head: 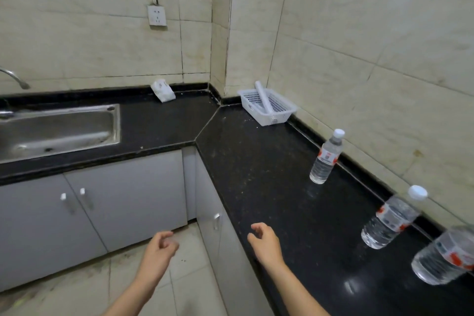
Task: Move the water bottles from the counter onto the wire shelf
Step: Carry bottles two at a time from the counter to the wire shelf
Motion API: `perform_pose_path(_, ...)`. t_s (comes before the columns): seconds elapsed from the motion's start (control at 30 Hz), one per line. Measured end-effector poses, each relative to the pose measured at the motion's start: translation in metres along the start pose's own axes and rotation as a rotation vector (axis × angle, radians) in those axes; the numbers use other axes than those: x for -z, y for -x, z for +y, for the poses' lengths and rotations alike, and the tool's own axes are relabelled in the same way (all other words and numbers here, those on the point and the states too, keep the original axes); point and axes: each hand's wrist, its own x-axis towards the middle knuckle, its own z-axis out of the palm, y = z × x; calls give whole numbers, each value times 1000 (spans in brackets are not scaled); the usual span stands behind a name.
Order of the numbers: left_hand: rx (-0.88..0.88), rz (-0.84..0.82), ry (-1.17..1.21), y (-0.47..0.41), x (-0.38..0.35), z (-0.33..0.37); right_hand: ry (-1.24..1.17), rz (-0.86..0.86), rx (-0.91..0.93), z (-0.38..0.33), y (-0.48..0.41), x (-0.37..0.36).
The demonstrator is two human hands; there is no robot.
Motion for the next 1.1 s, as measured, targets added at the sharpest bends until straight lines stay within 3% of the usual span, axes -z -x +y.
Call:
perform_pose_path(0.33,39,-143,-53,-121,-44,30,6,137,-107,-10,-89,6)
perform_pose_path(0.7,-66,-555,-211,-251,-130,104,-44,491,-366,-29,-134,30)
perform_pose_path(1.1,-35,-997,-370,-199,-247,97,-140,791,-735,34,-54,80)
